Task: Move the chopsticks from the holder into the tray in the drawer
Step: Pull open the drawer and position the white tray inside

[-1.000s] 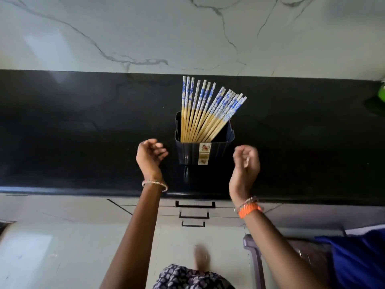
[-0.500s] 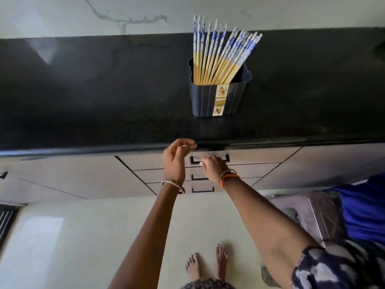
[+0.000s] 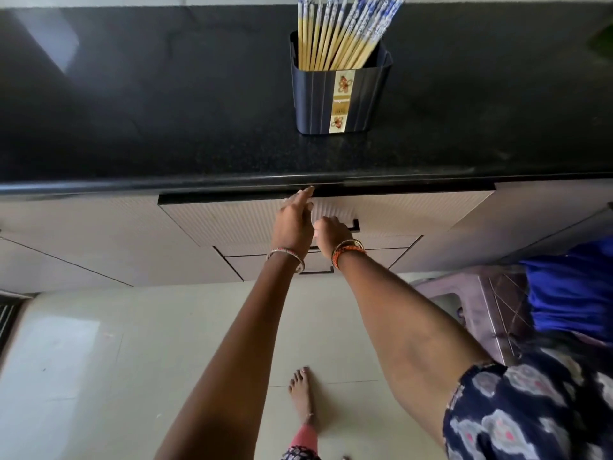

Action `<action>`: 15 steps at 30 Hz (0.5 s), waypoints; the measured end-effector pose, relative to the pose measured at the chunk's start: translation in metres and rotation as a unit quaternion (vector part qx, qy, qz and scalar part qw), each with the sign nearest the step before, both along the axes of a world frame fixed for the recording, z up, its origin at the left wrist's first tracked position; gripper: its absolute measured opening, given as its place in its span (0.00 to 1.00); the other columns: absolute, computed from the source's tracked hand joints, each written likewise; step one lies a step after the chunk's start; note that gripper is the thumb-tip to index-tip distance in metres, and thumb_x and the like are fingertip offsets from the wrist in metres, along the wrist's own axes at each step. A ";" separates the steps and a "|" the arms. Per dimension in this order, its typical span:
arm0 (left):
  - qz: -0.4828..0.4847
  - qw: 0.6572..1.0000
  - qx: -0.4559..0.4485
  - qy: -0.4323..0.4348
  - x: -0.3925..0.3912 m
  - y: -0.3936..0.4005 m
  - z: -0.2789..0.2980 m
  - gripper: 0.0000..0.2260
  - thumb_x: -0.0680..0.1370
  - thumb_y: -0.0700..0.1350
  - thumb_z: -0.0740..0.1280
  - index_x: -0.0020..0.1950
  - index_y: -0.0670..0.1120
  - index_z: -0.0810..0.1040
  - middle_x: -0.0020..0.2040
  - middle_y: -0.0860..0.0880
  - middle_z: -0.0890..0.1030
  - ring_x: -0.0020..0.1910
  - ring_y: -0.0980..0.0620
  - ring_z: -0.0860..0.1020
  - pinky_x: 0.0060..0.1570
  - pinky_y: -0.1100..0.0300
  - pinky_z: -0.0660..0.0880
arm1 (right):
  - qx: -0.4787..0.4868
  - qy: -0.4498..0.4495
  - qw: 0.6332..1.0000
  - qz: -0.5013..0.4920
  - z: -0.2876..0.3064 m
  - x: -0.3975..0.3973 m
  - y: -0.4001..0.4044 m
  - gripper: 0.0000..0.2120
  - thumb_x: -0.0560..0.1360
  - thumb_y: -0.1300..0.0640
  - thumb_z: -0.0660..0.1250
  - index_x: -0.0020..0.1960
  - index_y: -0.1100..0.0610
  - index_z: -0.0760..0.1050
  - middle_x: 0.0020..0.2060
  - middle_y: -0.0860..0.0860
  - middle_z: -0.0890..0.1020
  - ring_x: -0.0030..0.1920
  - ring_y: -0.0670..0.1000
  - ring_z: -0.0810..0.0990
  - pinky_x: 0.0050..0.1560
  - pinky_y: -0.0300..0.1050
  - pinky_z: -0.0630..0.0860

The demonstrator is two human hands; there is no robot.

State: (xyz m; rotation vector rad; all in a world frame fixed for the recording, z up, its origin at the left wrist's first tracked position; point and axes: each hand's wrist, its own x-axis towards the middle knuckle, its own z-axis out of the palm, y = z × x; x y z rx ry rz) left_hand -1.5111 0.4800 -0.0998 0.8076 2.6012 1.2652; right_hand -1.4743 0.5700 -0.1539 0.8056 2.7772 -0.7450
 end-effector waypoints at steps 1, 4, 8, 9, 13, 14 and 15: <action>-0.009 0.999 -0.028 0.011 0.002 -0.001 -0.003 0.17 0.78 0.37 0.57 0.67 0.43 0.69 0.65 0.41 0.75 0.67 0.45 0.70 0.68 0.53 0.65 | -0.003 -0.005 1.000 0.003 0.002 0.005 -0.003 0.12 0.78 0.59 0.61 0.57 0.64 0.78 0.55 0.61 0.81 0.57 0.62 0.80 0.55 0.49 0.75; -0.036 0.994 -0.088 0.061 0.008 -0.004 -0.003 0.16 0.78 0.38 0.59 0.65 0.42 0.72 0.64 0.42 0.76 0.66 0.46 0.70 0.72 0.49 0.57 | -0.025 -0.030 0.999 0.018 0.008 0.027 -0.014 0.13 0.78 0.60 0.61 0.59 0.64 0.77 0.57 0.62 0.80 0.59 0.61 0.79 0.57 0.49 0.74; -0.043 0.993 -0.109 0.029 0.028 -0.020 0.008 0.12 0.75 0.39 0.65 0.58 0.44 0.79 0.53 0.42 0.83 0.54 0.43 0.79 0.56 0.54 0.73 | 0.008 0.108 0.994 0.013 0.027 0.084 -0.038 0.18 0.73 0.71 0.59 0.60 0.64 0.78 0.57 0.61 0.80 0.59 0.60 0.78 0.57 0.49 0.76; -0.044 0.992 -0.120 0.020 0.035 -0.026 0.011 0.12 0.74 0.40 0.65 0.57 0.46 0.80 0.51 0.42 0.84 0.52 0.42 0.80 0.51 0.54 0.75 | 0.050 0.203 0.978 -0.004 0.034 0.099 -0.041 0.19 0.71 0.73 0.59 0.58 0.65 0.78 0.54 0.61 0.81 0.56 0.60 0.79 0.54 0.50 0.78; -0.058 0.982 -0.179 0.009 0.059 -0.042 0.024 0.10 0.73 0.39 0.66 0.50 0.50 0.83 0.44 0.43 0.85 0.46 0.42 0.80 0.37 0.60 0.69 | 0.185 0.296 0.935 -0.062 0.061 0.131 -0.029 0.19 0.75 0.63 0.63 0.66 0.63 0.71 0.58 0.58 0.78 0.58 0.56 0.75 0.58 0.48 0.72; -0.069 0.978 -0.195 0.004 0.066 -0.046 0.028 0.10 0.73 0.39 0.66 0.49 0.50 0.83 0.42 0.43 0.84 0.44 0.42 0.80 0.37 0.60 0.69 | 0.164 0.242 0.955 -0.048 0.066 0.134 -0.024 0.18 0.77 0.60 0.62 0.66 0.62 0.72 0.59 0.58 0.78 0.60 0.56 0.75 0.59 0.47 0.72; -0.077 0.976 -0.205 -0.001 0.073 -0.050 0.030 0.10 0.73 0.39 0.66 0.49 0.50 0.83 0.42 0.43 0.84 0.44 0.41 0.79 0.37 0.59 0.70 | 0.129 0.180 0.975 -0.022 0.069 0.138 -0.021 0.15 0.78 0.59 0.61 0.63 0.60 0.76 0.57 0.57 0.81 0.59 0.57 0.77 0.58 0.47 0.72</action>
